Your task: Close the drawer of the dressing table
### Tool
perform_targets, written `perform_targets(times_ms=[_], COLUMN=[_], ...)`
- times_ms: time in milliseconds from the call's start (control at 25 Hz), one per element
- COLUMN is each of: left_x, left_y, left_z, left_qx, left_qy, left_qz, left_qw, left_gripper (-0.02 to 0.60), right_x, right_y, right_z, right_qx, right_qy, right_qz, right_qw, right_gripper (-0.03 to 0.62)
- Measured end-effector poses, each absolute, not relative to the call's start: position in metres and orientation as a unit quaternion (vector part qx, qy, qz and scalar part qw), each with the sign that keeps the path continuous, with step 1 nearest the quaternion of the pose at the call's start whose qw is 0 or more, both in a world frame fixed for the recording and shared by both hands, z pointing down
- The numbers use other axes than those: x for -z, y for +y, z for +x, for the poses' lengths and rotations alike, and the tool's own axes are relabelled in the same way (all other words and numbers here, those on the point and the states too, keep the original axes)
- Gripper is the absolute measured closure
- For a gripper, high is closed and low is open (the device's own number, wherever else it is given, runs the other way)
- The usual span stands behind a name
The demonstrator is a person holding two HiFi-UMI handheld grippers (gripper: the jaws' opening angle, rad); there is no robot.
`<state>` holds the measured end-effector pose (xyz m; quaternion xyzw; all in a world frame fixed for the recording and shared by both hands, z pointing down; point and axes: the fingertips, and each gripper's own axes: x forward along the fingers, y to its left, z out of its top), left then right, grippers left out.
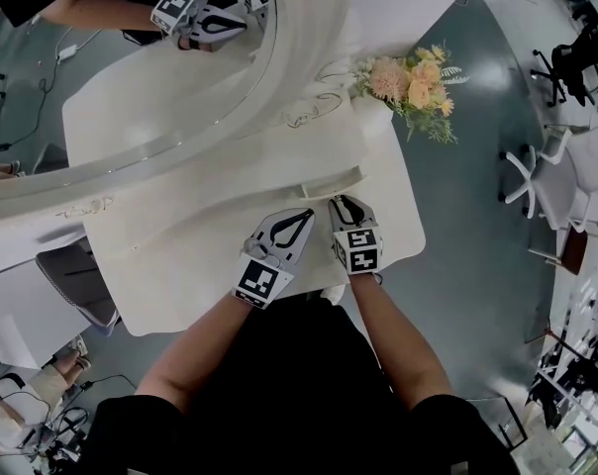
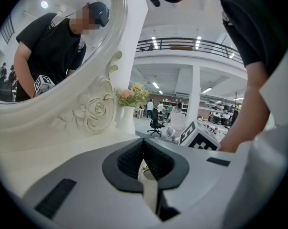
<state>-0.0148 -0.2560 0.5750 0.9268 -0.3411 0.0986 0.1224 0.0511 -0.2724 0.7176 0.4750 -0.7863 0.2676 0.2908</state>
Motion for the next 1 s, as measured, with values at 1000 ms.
perform_targets(times_ms=[1000], left_x=[-0.580], left_y=[-0.280], left_z=[-0.024], left_qx=[-0.106], left_qy=[-0.353], left_qz=[0.921], left_qw=[0.123], left_gripper=[0.588], right_x=[-0.716], right_y=[-0.306], right_z=[0.042], right_qx=[-0.262], right_qy=[-0.792], right_qz=[0.470], right_qw=[0.288], right_gripper=[0.496])
